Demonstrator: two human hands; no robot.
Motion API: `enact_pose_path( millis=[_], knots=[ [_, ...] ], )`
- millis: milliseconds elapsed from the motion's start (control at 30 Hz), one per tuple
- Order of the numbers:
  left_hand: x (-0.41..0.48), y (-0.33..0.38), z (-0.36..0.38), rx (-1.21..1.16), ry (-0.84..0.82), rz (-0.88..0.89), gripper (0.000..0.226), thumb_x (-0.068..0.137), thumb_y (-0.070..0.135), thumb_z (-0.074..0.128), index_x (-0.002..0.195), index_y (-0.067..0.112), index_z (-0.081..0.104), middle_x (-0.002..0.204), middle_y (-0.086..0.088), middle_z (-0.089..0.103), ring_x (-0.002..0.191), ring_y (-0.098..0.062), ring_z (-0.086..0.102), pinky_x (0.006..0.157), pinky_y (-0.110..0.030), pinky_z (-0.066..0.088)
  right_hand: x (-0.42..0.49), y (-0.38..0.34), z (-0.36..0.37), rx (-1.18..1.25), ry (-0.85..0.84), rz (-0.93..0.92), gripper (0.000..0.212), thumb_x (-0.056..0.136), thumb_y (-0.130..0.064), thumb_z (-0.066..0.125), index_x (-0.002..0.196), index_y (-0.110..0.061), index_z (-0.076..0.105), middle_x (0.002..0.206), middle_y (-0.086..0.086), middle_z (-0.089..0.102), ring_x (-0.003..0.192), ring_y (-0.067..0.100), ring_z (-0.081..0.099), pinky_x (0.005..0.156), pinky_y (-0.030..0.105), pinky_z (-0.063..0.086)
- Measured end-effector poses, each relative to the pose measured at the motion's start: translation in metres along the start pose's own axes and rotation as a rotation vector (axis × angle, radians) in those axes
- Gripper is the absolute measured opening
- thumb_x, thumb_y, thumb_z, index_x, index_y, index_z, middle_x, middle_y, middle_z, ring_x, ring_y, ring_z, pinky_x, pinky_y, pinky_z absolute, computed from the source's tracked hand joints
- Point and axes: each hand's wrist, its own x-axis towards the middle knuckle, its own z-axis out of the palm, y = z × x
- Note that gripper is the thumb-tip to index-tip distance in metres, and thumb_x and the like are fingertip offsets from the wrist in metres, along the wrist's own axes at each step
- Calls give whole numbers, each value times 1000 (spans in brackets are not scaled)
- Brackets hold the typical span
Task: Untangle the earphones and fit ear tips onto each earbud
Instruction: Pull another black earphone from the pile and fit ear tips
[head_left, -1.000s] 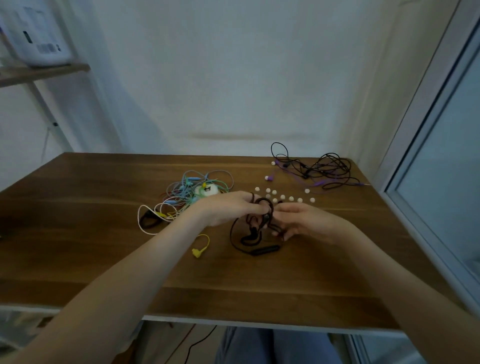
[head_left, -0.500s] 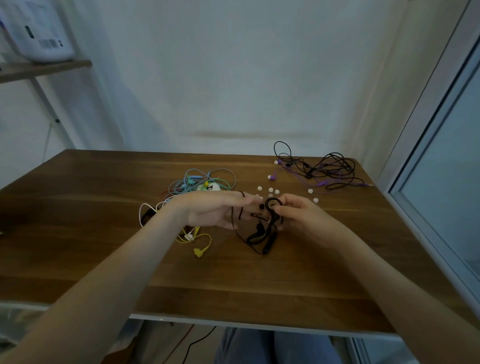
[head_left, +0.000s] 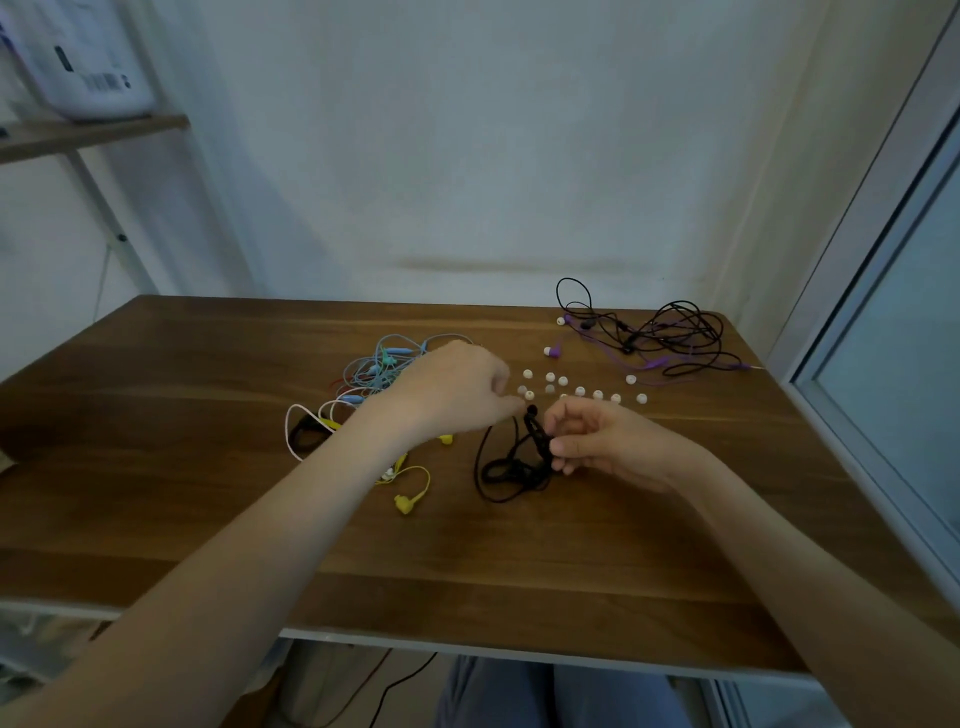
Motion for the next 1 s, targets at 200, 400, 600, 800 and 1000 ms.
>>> enact_pose_path(
  millis=[200, 400, 600, 800, 1000],
  knots=[
    [12, -1, 41, -516, -19, 198, 25, 85, 37, 70, 106, 29, 59, 112, 11, 58, 104, -4, 55, 90, -31, 49, 4, -2, 4, 122, 91, -71, 18, 89, 4, 54, 105, -2, 57, 80, 5, 62, 70, 13, 62, 65, 22, 53],
    [20, -7, 67, -692, 128, 114, 32, 84, 35, 71, 111, 32, 53, 110, 12, 61, 106, -8, 57, 84, -30, 48, 13, -4, 11, 160, 296, -77, 10, 94, -5, 50, 93, -8, 60, 70, 1, 58, 57, 7, 52, 54, 18, 44],
    [18, -3, 78, -316, 321, 141, 26, 89, 42, 62, 101, 20, 54, 96, 8, 60, 85, -8, 45, 80, -24, 32, 18, -7, 5, 214, 327, -13, 11, 93, -18, 57, 88, -13, 65, 77, 0, 67, 70, 11, 61, 71, 27, 46],
    [15, 2, 91, -678, 233, 68, 12, 98, 30, 52, 88, 23, 49, 79, 5, 66, 64, -4, 58, 58, -17, 41, 19, -3, -18, -377, 615, -19, 13, 97, -21, 51, 100, -19, 64, 92, -5, 64, 85, 8, 58, 69, 21, 42],
    [17, -6, 91, -1094, 194, -79, 15, 98, 18, 51, 111, 25, 54, 82, -1, 72, 85, -10, 70, 77, -18, 52, 23, 19, -31, -994, 494, -58, 17, 92, -26, 60, 109, -27, 61, 98, -15, 50, 97, 6, 44, 82, 20, 31]
  ],
)
